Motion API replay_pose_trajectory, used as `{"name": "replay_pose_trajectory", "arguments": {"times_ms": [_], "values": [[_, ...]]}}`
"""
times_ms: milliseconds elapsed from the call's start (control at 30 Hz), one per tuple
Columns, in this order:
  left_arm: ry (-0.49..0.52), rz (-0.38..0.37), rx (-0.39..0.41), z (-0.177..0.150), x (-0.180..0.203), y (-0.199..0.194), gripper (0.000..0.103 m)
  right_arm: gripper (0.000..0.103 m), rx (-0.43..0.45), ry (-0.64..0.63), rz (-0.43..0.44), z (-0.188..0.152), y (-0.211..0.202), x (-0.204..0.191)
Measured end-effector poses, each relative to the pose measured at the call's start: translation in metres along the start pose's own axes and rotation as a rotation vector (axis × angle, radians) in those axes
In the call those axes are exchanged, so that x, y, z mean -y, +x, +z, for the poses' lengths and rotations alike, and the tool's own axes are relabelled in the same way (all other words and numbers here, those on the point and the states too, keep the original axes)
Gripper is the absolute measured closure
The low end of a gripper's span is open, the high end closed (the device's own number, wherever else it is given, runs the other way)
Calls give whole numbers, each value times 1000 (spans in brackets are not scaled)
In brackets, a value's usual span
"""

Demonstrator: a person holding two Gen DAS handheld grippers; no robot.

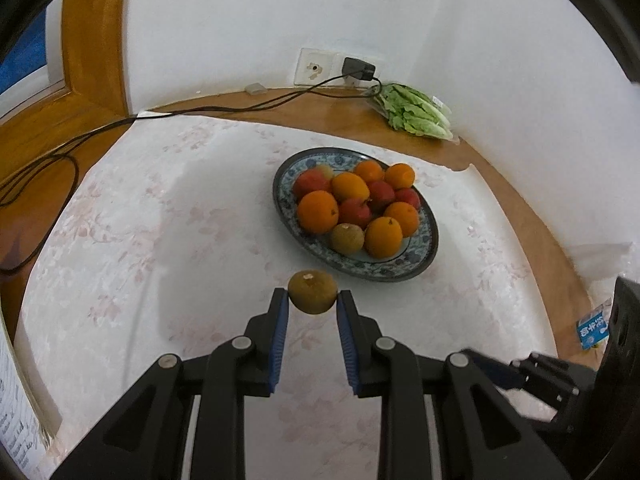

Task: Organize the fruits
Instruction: 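Set the yellow fruit on the plate with the right tool while the left tool releases its fruit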

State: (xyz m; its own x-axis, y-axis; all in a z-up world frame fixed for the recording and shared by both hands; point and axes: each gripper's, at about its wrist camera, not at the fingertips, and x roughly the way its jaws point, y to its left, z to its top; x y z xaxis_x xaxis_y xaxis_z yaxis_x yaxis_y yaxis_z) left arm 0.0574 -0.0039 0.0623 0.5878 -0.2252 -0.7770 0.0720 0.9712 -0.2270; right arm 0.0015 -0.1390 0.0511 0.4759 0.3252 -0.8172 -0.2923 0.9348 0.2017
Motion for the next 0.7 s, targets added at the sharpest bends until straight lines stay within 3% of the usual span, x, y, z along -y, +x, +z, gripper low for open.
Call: {"name": "replay_pose_trajectory", "arguments": {"times_ms": [700], "values": [[43, -6, -30, 16, 20, 38, 77, 77, 83, 27, -28, 54, 20, 34]]}}
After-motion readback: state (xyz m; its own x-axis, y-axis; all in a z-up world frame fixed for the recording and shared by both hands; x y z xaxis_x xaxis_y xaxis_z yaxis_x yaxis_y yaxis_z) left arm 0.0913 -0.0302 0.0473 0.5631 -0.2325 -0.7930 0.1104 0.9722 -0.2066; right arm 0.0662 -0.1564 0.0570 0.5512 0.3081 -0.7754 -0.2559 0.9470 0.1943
